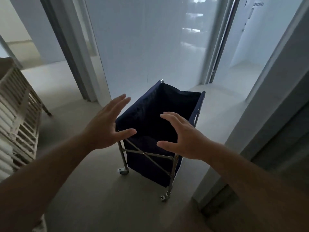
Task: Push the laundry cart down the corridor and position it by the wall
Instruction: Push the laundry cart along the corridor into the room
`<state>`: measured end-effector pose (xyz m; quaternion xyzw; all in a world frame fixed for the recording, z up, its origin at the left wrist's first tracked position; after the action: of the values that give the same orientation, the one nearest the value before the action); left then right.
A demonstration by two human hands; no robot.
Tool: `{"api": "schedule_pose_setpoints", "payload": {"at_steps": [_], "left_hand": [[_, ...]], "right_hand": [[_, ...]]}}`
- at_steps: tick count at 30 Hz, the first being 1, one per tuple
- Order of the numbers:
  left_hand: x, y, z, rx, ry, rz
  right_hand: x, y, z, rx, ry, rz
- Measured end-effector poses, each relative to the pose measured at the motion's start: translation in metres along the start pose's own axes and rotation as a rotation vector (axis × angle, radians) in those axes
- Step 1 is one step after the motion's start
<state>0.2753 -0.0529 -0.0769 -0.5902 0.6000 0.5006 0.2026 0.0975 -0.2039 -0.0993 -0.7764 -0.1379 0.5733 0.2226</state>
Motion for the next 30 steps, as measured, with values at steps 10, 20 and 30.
{"api": "schedule_pose_setpoints", "payload": {"at_steps": [10,20,30], "left_hand": [[0.014,-0.069,-0.007,-0.083,-0.029,0.104],[0.057,-0.116,-0.040,-0.104,-0.093,0.124],[0.128,-0.164,-0.118,-0.120,-0.220,0.123]], "right_hand": [[0.041,0.015,-0.044,0.087,0.000,-0.014],[0.067,0.067,-0.083,0.147,0.026,-0.049],[0.080,0.163,-0.145,0.226,0.062,-0.131]]}}
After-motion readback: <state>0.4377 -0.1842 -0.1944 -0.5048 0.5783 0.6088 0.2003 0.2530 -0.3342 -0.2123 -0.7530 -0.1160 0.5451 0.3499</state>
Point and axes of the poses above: each hand's wrist, its own z-axis away from the middle knuckle, its own x-axis out of the palm, y = z × x, the point moved 7 cm from there along -z, towards the middle knuckle, and after that the axes turned 4 degrees about -x, right-handed, at the moved point
